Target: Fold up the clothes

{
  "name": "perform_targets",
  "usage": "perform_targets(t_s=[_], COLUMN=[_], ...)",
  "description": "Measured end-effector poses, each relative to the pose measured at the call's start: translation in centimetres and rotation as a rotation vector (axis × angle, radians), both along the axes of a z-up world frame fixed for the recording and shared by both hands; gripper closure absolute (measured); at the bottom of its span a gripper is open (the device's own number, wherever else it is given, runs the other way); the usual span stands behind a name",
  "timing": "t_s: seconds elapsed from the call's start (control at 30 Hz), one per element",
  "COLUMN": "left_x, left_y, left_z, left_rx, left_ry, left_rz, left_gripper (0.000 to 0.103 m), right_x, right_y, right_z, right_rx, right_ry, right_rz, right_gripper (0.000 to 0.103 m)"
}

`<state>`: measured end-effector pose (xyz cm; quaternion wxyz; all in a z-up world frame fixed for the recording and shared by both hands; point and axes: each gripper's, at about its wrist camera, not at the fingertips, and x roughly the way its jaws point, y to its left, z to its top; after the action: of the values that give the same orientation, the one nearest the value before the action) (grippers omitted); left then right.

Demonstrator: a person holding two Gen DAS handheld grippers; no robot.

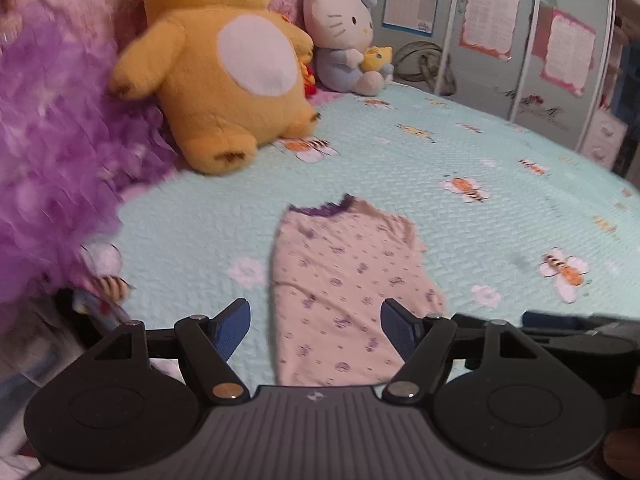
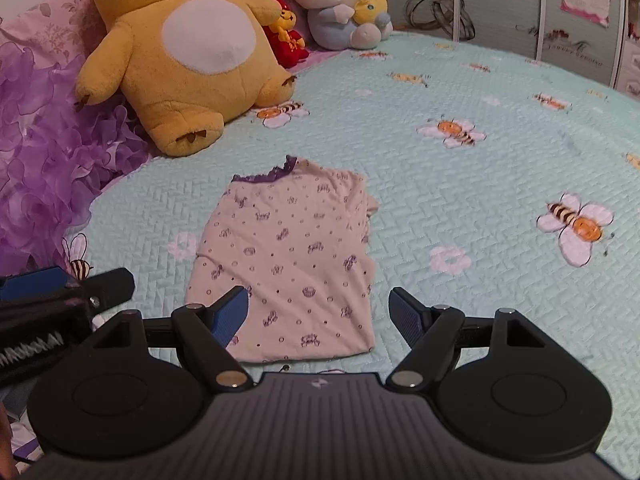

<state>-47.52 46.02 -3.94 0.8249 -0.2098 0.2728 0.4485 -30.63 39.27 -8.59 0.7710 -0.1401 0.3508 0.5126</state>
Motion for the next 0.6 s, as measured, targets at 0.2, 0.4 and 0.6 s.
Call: perform_targets(t_s=[0.2, 0.4, 0.6], left_x=[-1.7, -3.4, -3.9], left_y=[3.9, 8.5, 10.6], left_z=[-3.6, -6.0, -7.0], left_rx=[-0.150, -0.292, -0.370], left_ry=[-0.109, -0.247, -0.373], left_rz=[-0.055, -0.040, -0.080], left_gripper=[0.028, 0.028, 0.028], right_x=[5.0, 10.7, 11.6], right_y=[-0.9, -2.6, -3.2], right_z=[-4.6, -10.5, -12.2], right_rx=[0.059, 0.143, 0.239], right_ry=[0.311, 0.703, 0.835], right_rz=[-0.023, -0.154, -0.133], right_gripper=[0.025, 0.025, 0.025])
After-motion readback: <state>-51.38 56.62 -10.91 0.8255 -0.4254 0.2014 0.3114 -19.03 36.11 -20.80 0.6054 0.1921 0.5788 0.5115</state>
